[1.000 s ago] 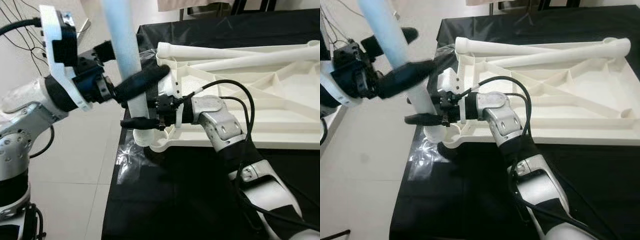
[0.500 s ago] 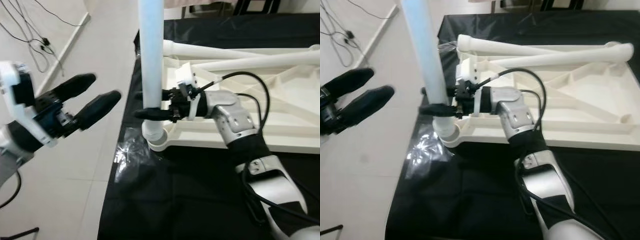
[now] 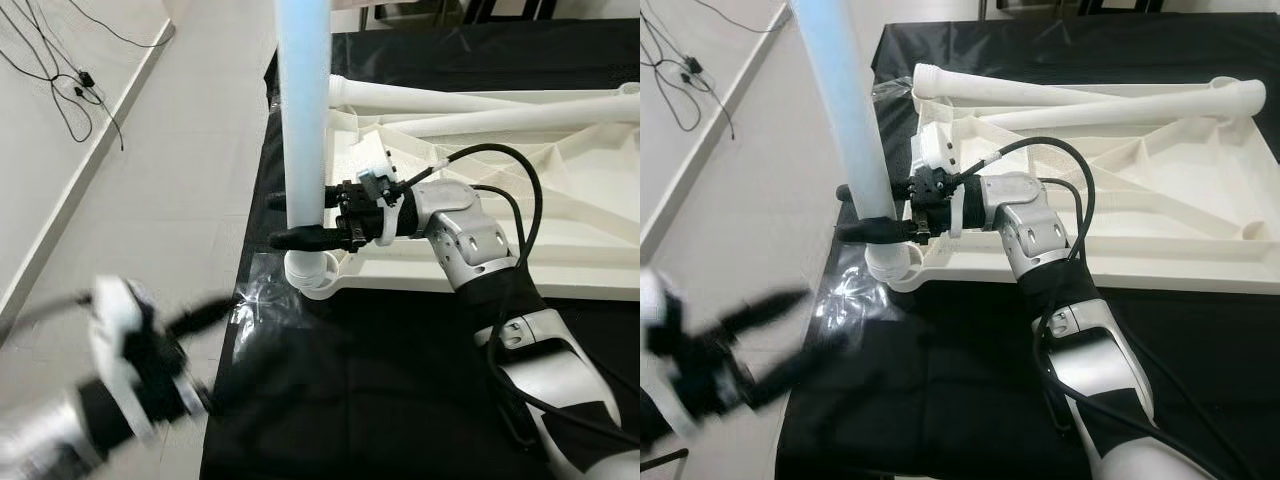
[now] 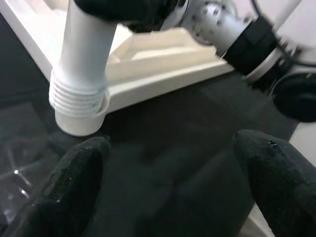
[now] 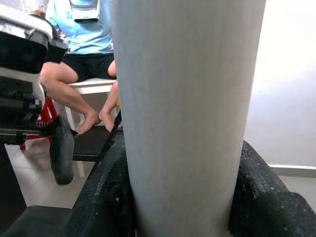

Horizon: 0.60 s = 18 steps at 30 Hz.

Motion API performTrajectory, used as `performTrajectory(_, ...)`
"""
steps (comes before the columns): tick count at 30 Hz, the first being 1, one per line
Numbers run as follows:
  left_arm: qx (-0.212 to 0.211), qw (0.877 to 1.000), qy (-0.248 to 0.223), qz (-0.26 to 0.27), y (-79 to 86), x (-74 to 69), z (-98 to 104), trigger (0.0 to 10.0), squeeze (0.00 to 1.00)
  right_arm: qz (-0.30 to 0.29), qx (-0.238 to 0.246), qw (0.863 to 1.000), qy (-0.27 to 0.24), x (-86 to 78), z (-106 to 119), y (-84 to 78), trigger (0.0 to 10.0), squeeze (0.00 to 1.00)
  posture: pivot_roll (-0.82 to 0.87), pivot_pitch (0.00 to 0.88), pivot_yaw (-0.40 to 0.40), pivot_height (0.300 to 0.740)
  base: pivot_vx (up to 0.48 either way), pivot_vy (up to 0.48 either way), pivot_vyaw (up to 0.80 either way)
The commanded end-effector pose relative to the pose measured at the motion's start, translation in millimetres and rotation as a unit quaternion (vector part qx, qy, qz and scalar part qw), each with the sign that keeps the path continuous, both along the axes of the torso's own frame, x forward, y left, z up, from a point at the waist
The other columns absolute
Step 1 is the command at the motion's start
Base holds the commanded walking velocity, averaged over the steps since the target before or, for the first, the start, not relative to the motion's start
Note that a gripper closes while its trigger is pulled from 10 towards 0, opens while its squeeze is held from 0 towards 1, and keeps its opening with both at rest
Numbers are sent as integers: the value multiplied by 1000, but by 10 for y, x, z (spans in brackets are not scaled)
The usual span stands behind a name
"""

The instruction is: Building children table

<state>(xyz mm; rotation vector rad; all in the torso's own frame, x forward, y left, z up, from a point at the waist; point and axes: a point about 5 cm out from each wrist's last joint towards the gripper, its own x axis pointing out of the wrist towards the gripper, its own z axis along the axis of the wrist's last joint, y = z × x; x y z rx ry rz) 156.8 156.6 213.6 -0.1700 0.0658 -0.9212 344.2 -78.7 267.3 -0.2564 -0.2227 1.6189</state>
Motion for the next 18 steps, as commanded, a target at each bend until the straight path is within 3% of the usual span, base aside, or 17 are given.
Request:
performTrajectory(1, 12, 1000, -1, 4, -11, -24, -12, 10000, 0, 0, -28, 999, 28, 3, -178, 15, 0, 0, 15, 330, 55, 740, 0, 0, 0)
performTrajectory(9, 31, 998, 20, 42, -79, -66, -199, 10000, 0, -21, -47, 998, 38, 98, -206, -151, 0, 0, 23, 350, 53, 740, 0, 0, 0)
performTrajectory(18, 16, 998, 17, 57, -79, -78, -200, 10000, 0, 5, -82, 996, 27, 66, -209, -201, 0, 0, 28, 358, 54, 740, 0, 0, 0)
